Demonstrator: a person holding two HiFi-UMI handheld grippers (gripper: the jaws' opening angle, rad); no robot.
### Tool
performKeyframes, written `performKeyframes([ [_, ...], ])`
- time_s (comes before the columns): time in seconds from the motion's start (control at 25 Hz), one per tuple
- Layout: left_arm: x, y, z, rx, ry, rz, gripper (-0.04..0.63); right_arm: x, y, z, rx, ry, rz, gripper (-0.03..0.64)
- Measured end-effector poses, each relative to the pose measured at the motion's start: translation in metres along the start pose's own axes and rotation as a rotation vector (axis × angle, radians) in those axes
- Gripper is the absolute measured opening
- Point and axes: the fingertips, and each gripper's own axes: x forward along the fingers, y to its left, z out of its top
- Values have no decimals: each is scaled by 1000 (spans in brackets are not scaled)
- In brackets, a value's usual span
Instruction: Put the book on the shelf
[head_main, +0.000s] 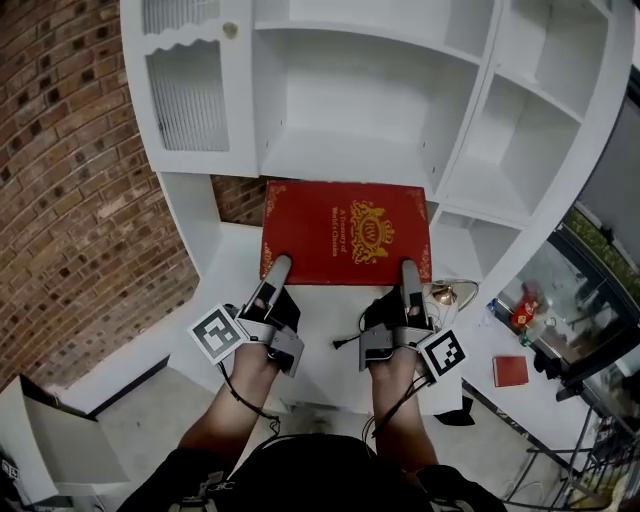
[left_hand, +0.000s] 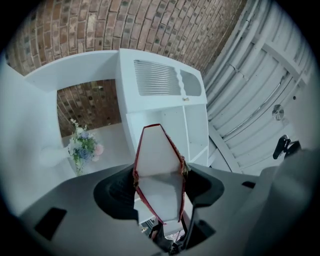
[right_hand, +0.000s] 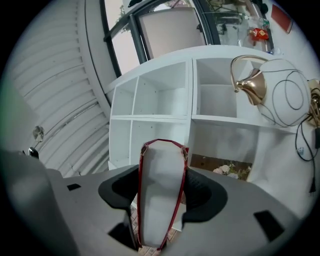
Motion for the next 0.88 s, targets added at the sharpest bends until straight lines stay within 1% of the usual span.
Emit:
performKeyframes([
  [0.16, 35, 6, 9, 22, -18, -30, 273, 34, -4, 16, -1, 10, 22, 273],
  [0.24, 51, 15, 13, 17, -28, -49, 275, 49, -7, 25, -1, 12, 28, 273],
  [0.44, 88, 16, 18, 27, -38, -34, 276, 84, -16, 39, -5, 12, 27, 273],
  [0.68, 118, 31, 43, 39, -29, -46, 279, 118, -27, 35, -5, 4, 8, 276],
  [0.88, 137, 50, 61, 34, -4, -39, 282, 141, -37, 29, -25, -21, -27, 278],
])
